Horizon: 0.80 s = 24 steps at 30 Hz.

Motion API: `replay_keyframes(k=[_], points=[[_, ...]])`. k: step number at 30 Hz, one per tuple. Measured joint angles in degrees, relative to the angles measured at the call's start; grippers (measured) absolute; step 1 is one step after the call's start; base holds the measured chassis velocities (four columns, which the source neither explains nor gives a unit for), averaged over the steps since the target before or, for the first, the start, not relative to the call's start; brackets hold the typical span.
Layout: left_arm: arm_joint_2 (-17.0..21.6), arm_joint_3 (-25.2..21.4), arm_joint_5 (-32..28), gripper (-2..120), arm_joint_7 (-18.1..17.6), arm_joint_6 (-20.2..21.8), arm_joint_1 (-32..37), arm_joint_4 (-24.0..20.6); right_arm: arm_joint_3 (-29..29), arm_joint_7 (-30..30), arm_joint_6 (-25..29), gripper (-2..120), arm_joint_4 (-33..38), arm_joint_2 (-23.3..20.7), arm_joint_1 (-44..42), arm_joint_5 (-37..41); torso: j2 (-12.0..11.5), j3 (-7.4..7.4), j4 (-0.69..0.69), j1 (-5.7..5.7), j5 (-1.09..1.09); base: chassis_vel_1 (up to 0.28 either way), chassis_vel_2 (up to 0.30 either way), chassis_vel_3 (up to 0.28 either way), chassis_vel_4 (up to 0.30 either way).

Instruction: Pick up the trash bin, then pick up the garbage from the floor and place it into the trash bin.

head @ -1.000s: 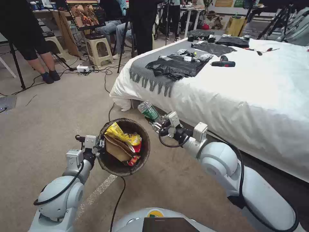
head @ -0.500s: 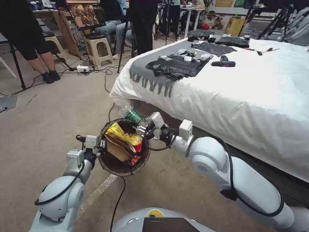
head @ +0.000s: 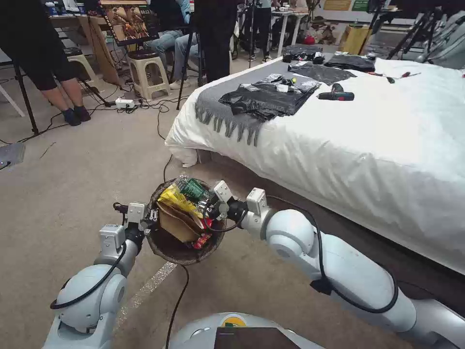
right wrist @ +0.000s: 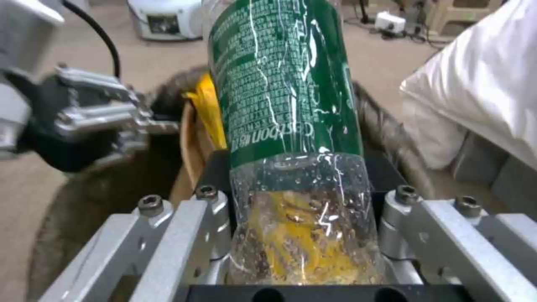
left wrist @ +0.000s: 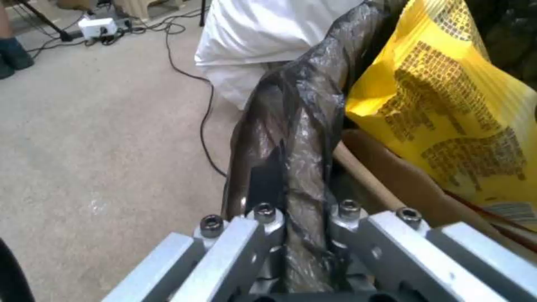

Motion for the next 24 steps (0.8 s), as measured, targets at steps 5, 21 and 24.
replay_keyframes(k=[5, 21, 24], points=[[-0.09, 0.10, -0.04, 3, 0.03, 0.00, -0.13, 0.00, -2.08, 1.16, -0.13, 33, -2.23, 1.26, 1.38, -0.01, 0.00, 0.00, 0.01, 0.00, 0.00, 0.000, 0.000, 0.000, 0.000], [-0.09, 0.72, -0.21, 3, 0.10, -0.03, -1.58, 1.35, -6.05, 3.37, -0.95, 33, -4.47, 3.27, 3.86, 1.23, 0.00, 0.00, 0.00, 0.00, 0.00, 0.000, 0.000, 0.000, 0.000], [-0.09, 0.75, -0.27, 3, 0.10, -0.03, -1.69, 1.45, -6.49, 3.84, -0.99, 33, -5.10, 3.60, 3.96, 1.23, 0.00, 0.00, 0.01, 0.00, 0.00, 0.000, 0.000, 0.000, 0.000]])
